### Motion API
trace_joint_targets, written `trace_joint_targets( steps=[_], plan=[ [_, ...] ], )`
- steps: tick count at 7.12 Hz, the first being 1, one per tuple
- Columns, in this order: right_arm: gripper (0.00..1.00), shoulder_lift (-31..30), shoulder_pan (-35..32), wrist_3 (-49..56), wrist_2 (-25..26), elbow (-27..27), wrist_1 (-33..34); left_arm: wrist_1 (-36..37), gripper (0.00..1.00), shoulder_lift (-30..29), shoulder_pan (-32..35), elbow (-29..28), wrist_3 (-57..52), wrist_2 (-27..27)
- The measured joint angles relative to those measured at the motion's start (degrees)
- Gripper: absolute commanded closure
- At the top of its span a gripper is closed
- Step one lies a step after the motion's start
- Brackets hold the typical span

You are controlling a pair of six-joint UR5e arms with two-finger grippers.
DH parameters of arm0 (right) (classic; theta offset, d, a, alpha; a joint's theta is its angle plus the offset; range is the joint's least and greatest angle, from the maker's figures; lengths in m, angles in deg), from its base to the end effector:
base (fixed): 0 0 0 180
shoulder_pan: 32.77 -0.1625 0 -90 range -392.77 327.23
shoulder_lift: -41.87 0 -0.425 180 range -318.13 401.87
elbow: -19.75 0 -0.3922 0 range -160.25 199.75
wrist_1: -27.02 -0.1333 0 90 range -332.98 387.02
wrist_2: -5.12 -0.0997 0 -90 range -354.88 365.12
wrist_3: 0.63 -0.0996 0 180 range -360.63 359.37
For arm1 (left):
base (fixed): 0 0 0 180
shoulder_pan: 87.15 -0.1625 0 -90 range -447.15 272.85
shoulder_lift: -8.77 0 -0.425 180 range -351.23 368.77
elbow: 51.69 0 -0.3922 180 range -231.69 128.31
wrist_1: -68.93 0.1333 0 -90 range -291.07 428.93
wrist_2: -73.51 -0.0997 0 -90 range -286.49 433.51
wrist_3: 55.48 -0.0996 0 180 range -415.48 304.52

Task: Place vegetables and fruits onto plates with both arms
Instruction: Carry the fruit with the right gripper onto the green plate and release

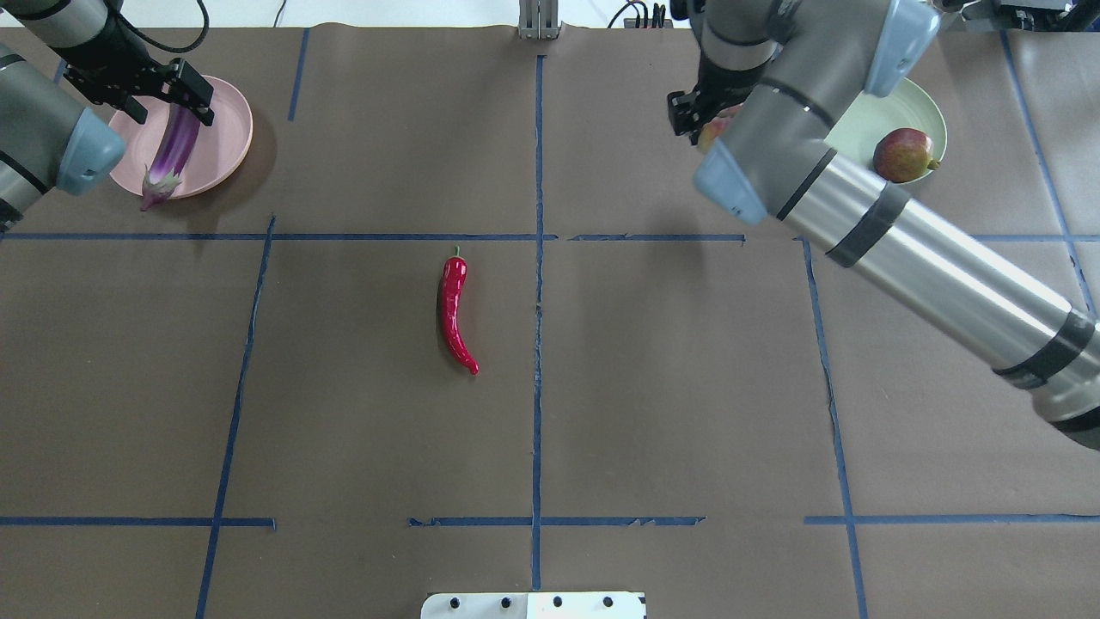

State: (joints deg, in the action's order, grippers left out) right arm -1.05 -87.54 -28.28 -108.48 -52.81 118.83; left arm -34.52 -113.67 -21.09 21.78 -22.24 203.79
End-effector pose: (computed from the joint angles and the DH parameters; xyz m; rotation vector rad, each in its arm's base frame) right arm -0.3753 -0.6934 0.2921 0.1983 -0.5953 -0.2280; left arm 0.2330 -0.6945 0.4310 0.1020 0.8373 0.0275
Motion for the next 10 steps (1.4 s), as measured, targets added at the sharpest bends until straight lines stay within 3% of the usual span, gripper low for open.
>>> trace_joint_targets(
  steps=[2, 3, 4, 5, 8, 10],
  plan=[
    [0.96, -3.8, -7.3, 10.3, -5.2, 11.7, -14.9, 0.0, 0.00, 0.0, -0.2, 0.2, 0.1, 0.0],
    [0.69, -4.6, -8.7, 13.2, -6.1, 16.0, -18.9, 0.0, 0.00, 0.0, -0.3, 0.4, 0.2, -0.1],
    [0.10, -4.9, -9.3, 14.5, -6.3, 18.7, -20.7, 0.0, 0.00, 0.0, -0.4, 0.5, 0.2, -0.1],
    [0.00, -5.0, -9.2, 14.8, -6.3, 19.9, -21.4, 0.0, 0.00, 0.0, -0.4, 0.6, 0.2, -0.2],
    [0.00, -4.7, -9.3, 8.7, -6.7, 20.1, -21.7, 0.0, 0.00, 0.0, -0.5, 1.1, 0.3, -0.3],
    [0.00, -5.0, -12.0, 4.8, -9.8, 17.1, -19.7, 0.2, 0.00, -0.1, -1.1, 2.4, 2.4, -0.4]
  ],
)
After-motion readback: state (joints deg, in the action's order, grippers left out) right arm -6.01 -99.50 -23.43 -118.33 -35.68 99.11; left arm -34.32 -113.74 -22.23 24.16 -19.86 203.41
